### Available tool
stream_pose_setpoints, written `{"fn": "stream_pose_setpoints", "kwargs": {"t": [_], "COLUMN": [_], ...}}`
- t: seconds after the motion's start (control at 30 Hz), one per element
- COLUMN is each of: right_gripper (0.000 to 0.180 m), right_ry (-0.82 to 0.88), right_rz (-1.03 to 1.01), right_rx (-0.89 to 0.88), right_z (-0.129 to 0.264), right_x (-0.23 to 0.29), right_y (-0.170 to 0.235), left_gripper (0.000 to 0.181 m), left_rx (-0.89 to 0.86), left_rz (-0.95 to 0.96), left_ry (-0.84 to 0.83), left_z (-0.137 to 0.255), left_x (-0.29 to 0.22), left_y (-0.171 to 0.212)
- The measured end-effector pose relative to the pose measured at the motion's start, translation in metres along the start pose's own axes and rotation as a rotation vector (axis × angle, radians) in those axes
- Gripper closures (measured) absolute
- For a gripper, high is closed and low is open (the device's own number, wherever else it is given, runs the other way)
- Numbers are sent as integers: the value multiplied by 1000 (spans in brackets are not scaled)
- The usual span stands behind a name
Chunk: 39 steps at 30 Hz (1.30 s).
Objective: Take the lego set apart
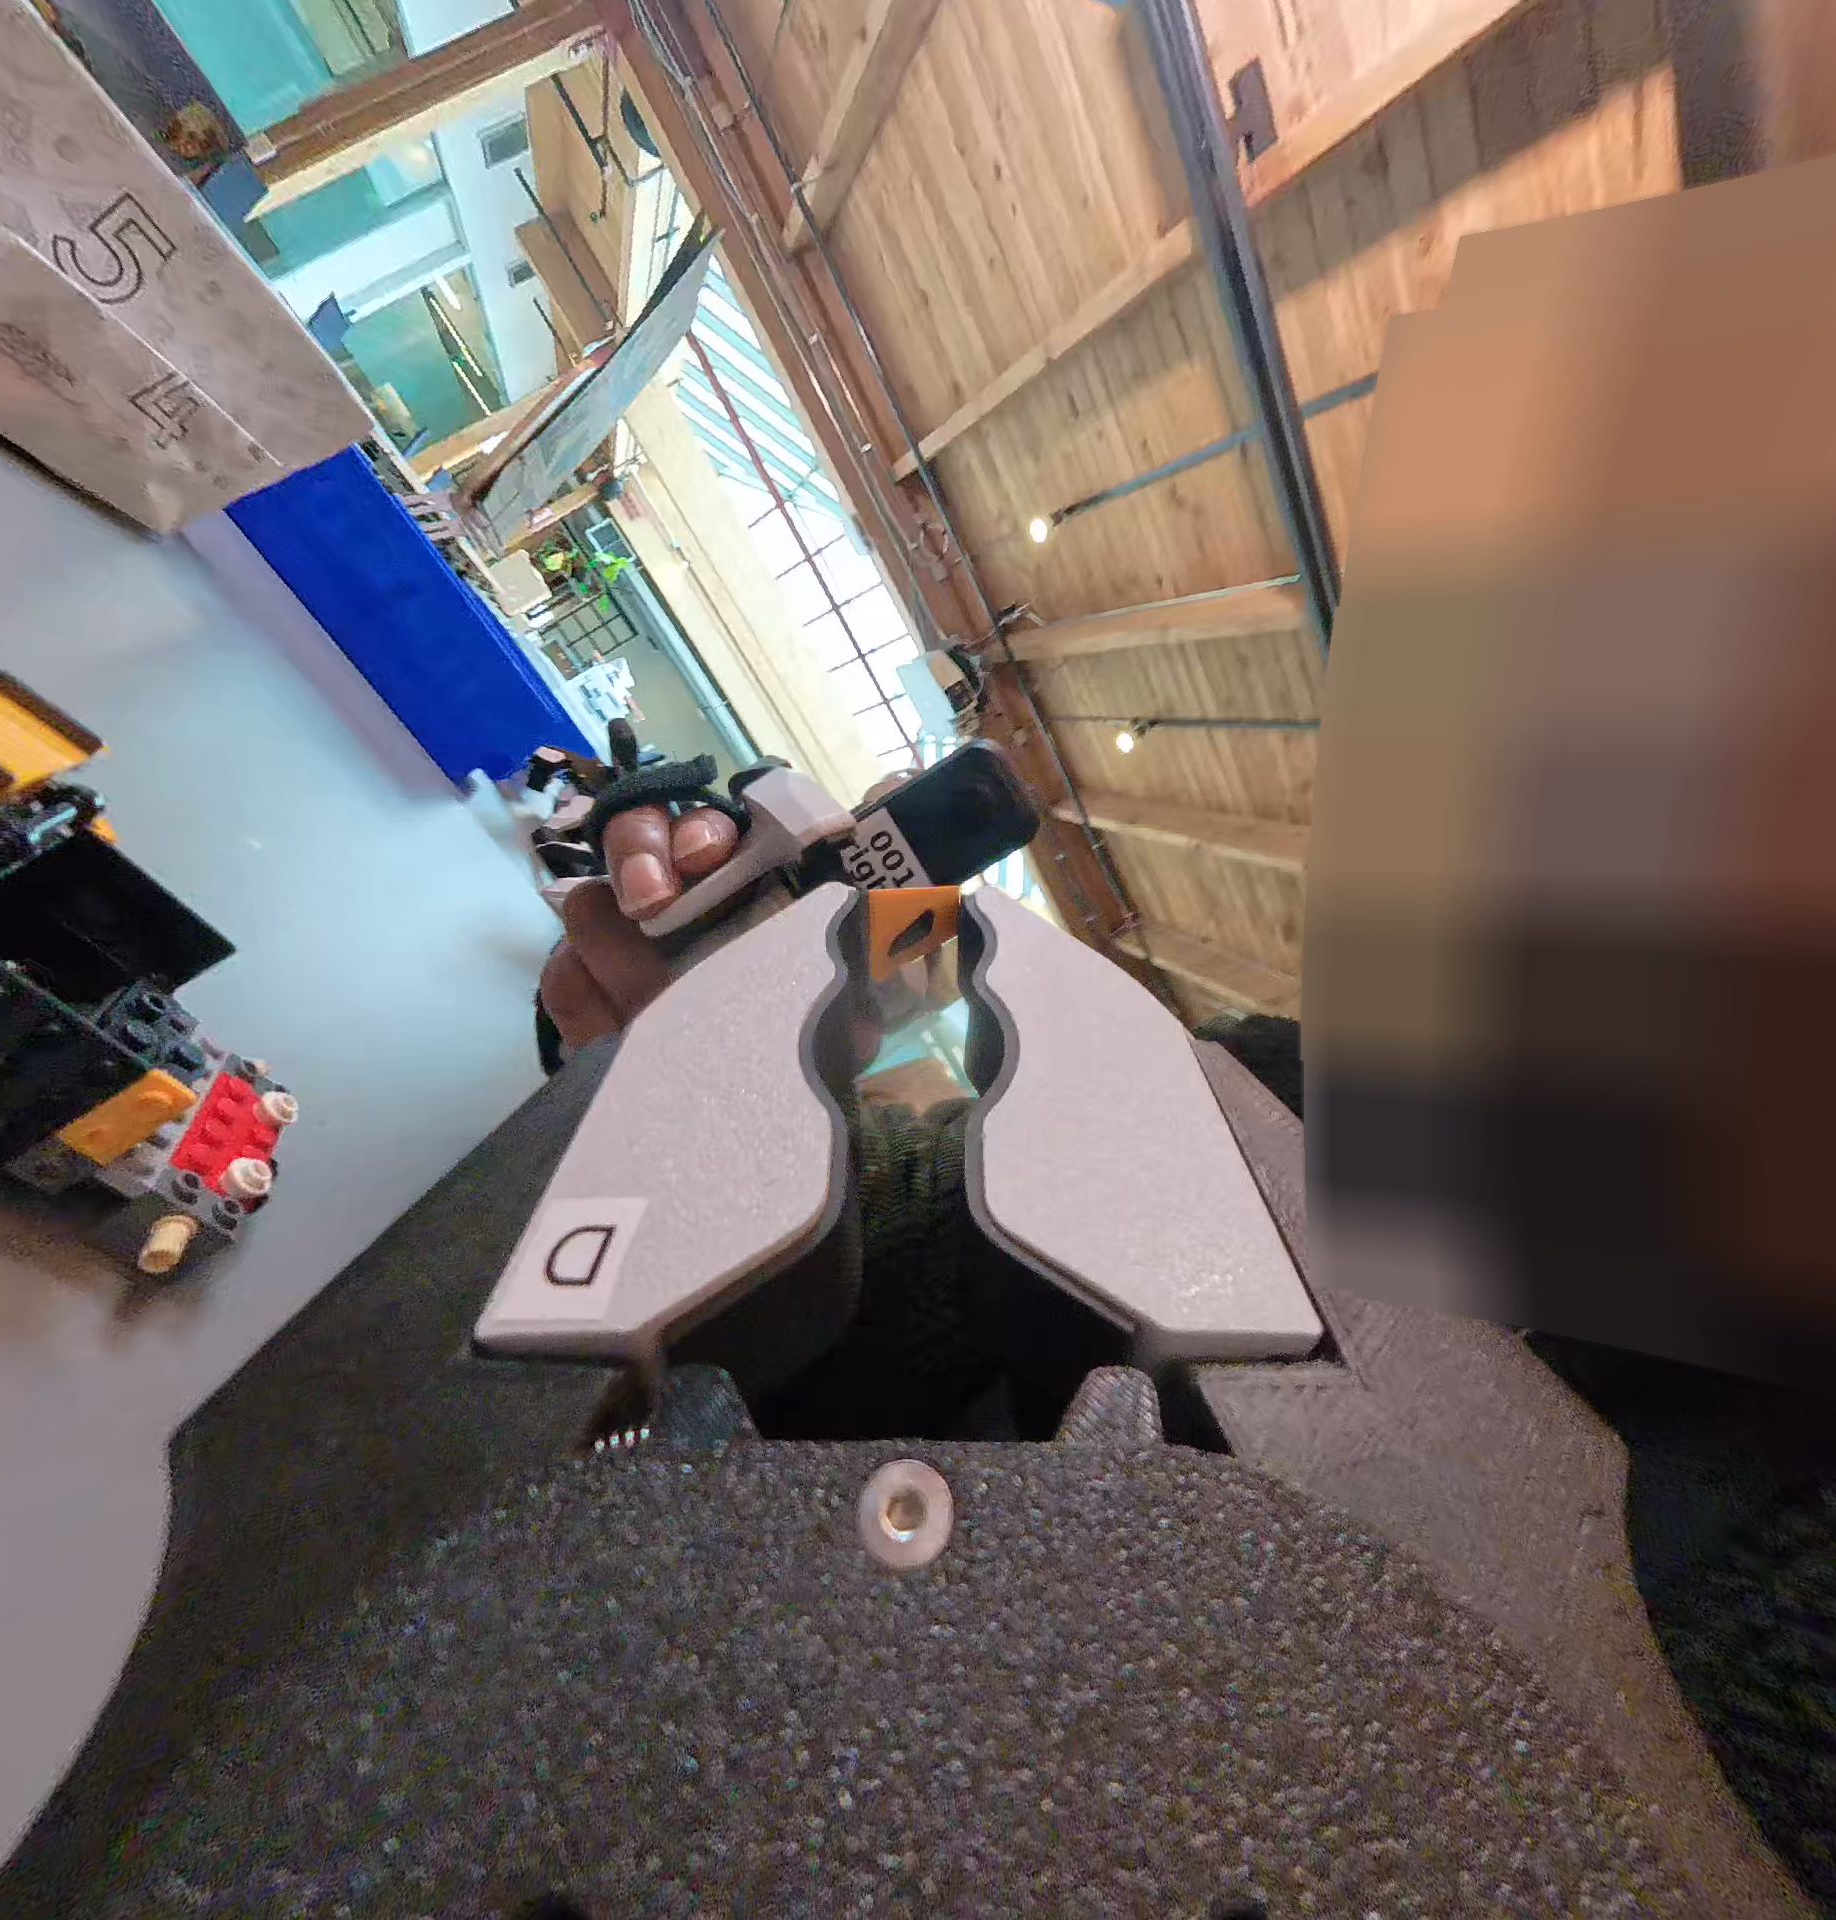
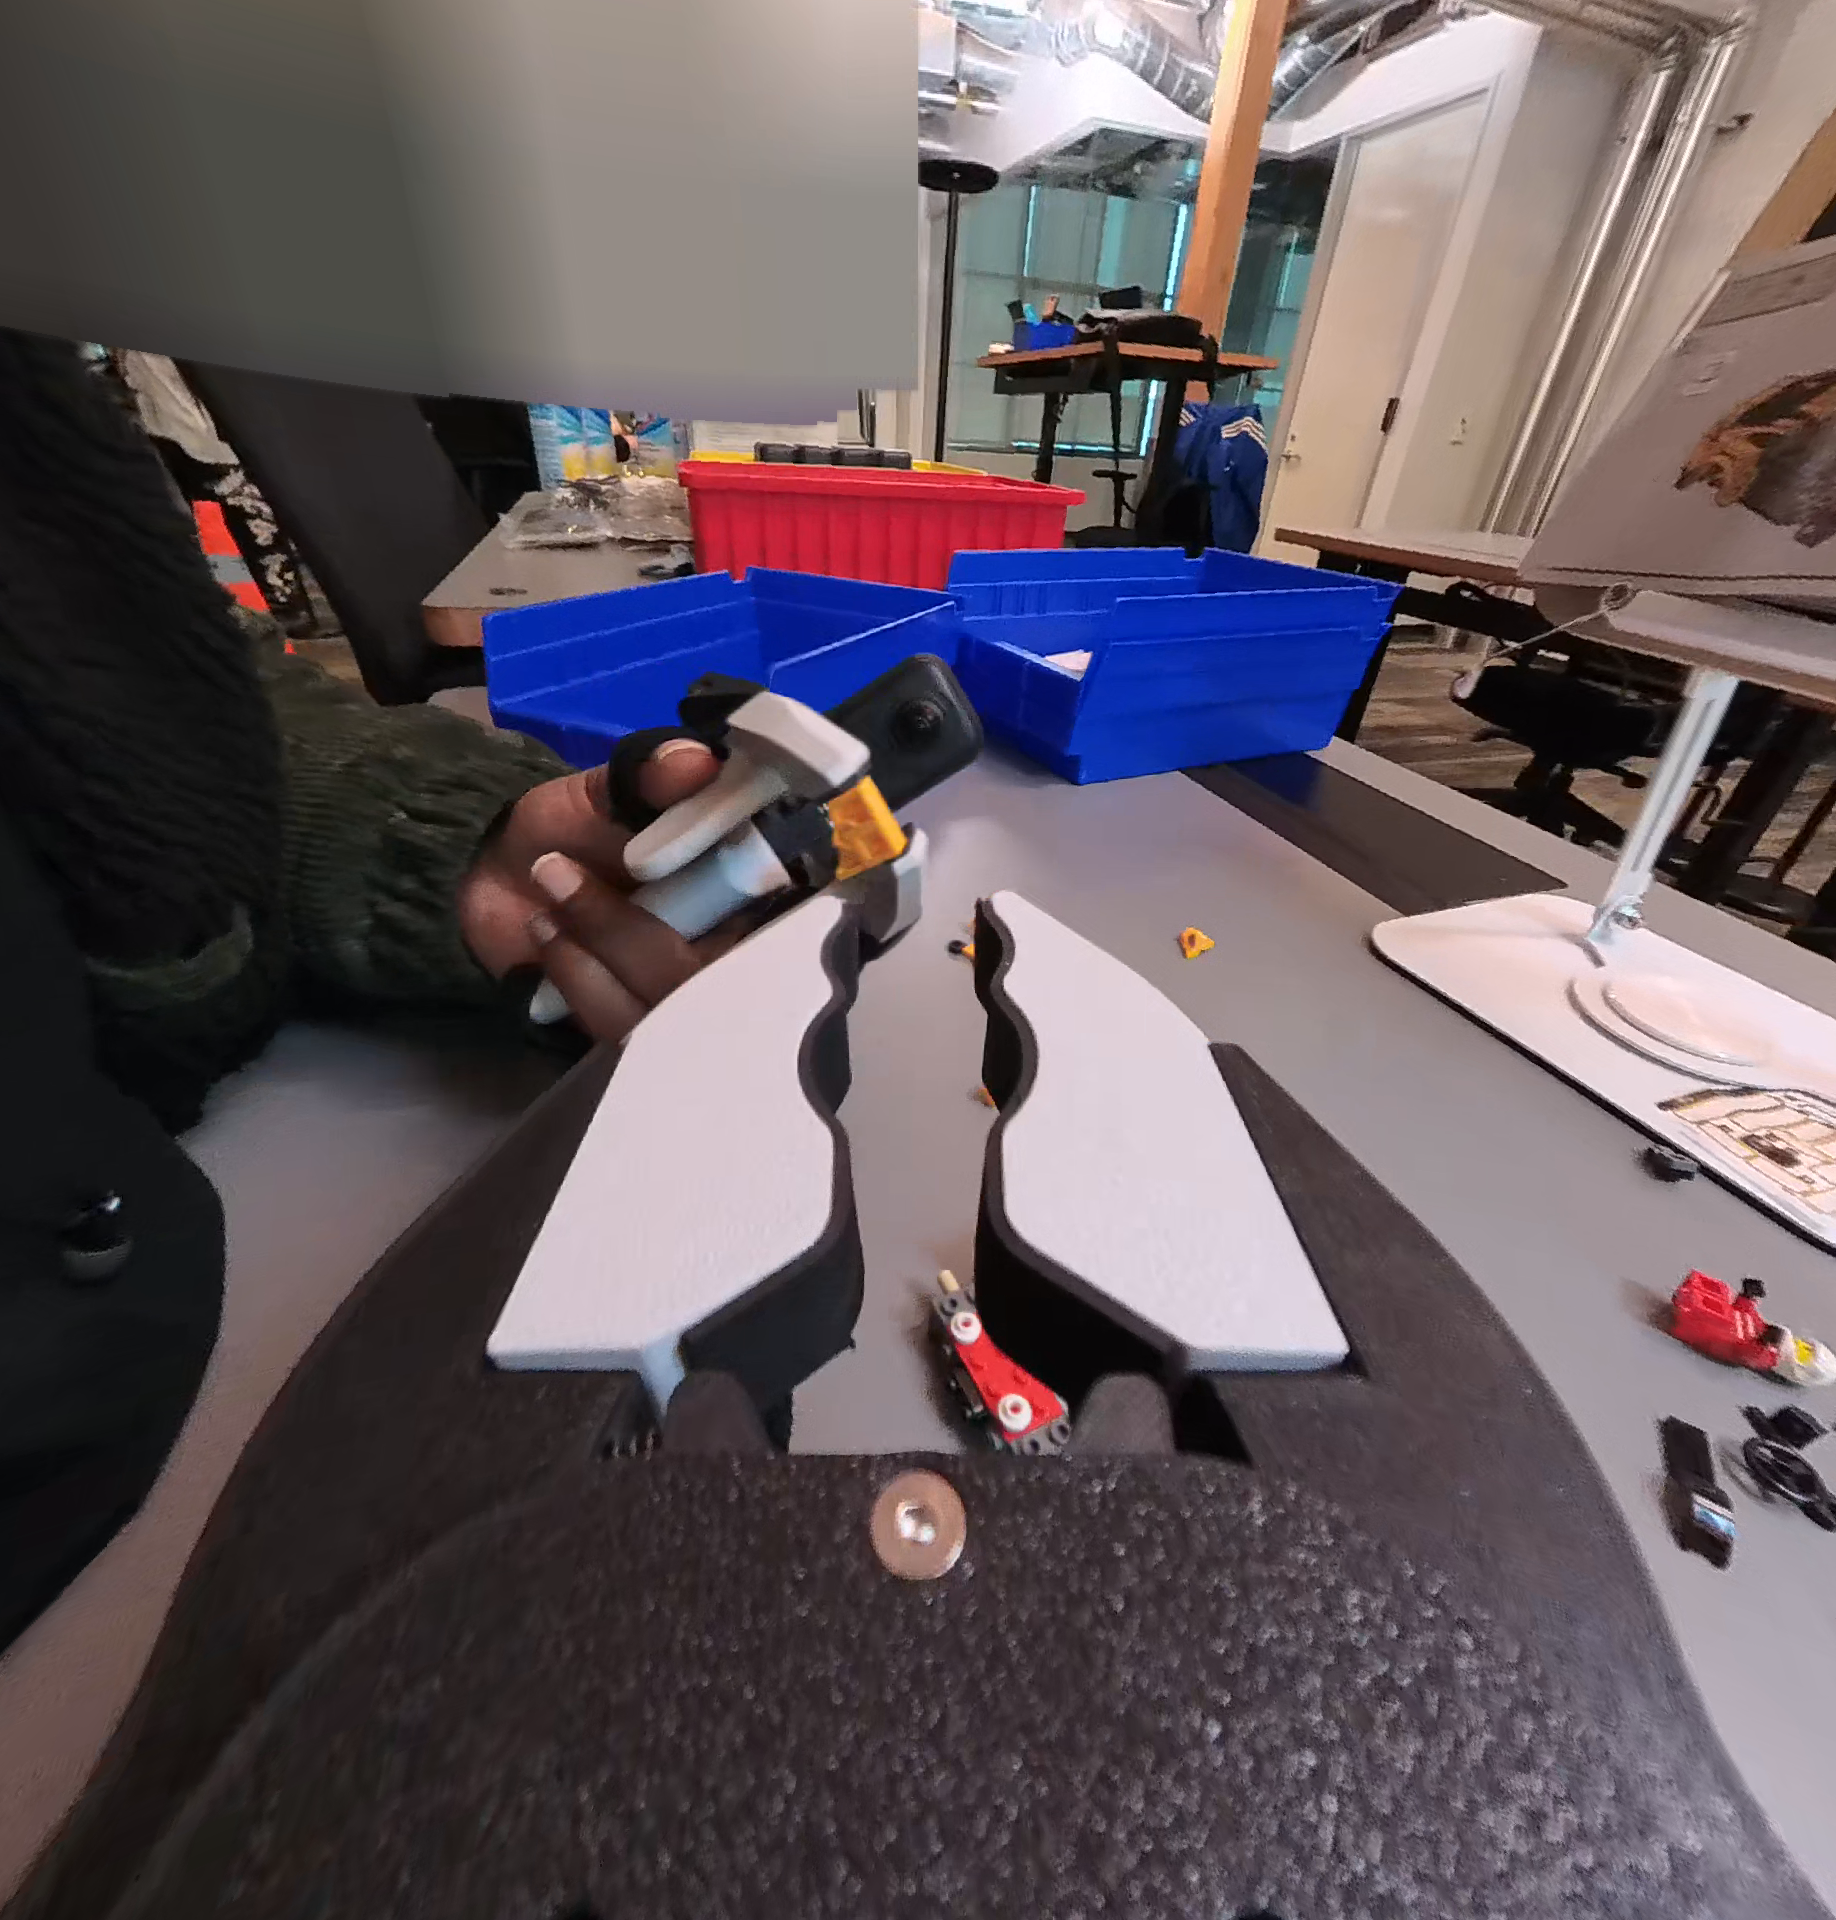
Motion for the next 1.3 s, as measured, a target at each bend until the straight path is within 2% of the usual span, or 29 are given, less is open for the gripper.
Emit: {"fn": "stream_pose_setpoints", "kwargs": {"t": [0.4, 0.77, 1.03, 1.3], "right_gripper": [158, 162, 168, 169], "right_ry": [-7, 18, 68, 131], "right_rz": [43, 99, 204, 125], "right_rx": [79, 87, 130, 148], "right_z": [-19, -21, -20, -22], "right_x": [6, 9, 12, 10], "right_y": [16, 13, 11, 8], "left_gripper": [164, 165, 165, 164], "left_rx": [-35, -4, 6, -36], "left_rz": [187, 232, 228, 62], "left_ry": [50, 62, 74, -1], "left_z": [4, 2, -1, -1], "left_x": [14, 16, 13, 12], "left_y": [2, 10, 13, 10]}}
Point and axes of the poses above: each gripper's, where its closed fingertips meet, z back along the fingers, y out of its underside, x = y × z across the jaws, the point moved 1 cm from there along z, back along the fingers, and after that the axes turned 2 degrees about -z, right-handed, at the moved point
